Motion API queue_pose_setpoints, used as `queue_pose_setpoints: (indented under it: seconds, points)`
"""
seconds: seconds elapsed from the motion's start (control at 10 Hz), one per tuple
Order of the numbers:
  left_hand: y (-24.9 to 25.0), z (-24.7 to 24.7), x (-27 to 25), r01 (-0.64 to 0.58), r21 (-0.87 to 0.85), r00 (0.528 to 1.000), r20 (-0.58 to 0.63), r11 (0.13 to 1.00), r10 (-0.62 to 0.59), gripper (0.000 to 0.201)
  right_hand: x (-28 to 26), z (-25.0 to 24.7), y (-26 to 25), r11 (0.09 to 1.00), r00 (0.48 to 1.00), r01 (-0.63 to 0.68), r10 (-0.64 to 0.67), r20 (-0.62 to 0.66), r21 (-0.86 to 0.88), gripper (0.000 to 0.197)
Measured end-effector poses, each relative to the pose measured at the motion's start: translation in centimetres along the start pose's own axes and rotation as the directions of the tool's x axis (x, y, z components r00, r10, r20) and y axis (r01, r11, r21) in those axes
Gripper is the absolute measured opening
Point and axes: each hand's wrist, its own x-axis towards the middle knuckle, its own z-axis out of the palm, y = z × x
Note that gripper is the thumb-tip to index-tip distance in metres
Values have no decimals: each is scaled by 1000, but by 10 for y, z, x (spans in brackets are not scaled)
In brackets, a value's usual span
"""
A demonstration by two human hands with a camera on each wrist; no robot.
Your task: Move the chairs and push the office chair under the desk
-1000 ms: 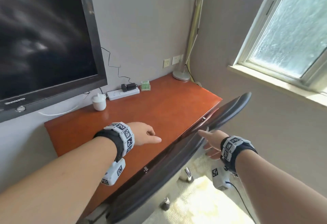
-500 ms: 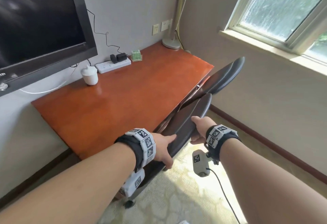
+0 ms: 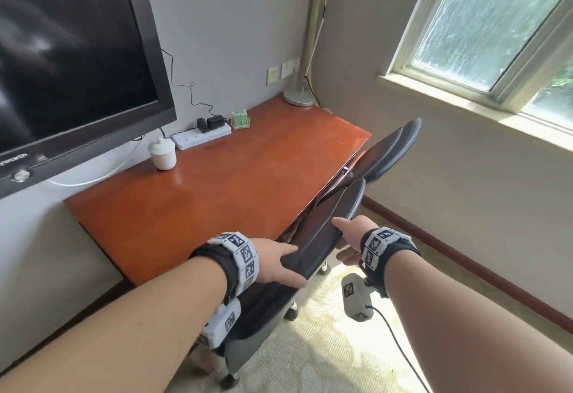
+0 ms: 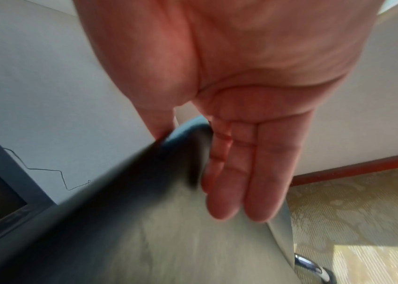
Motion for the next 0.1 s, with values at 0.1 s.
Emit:
queue_pose_setpoints:
  seconds: [0.1]
  points:
    - [-9,-23,-7,15,-90,983,-180,996,-31,93,-5,-19,-7,993,994,73,-80,-76,-92,50]
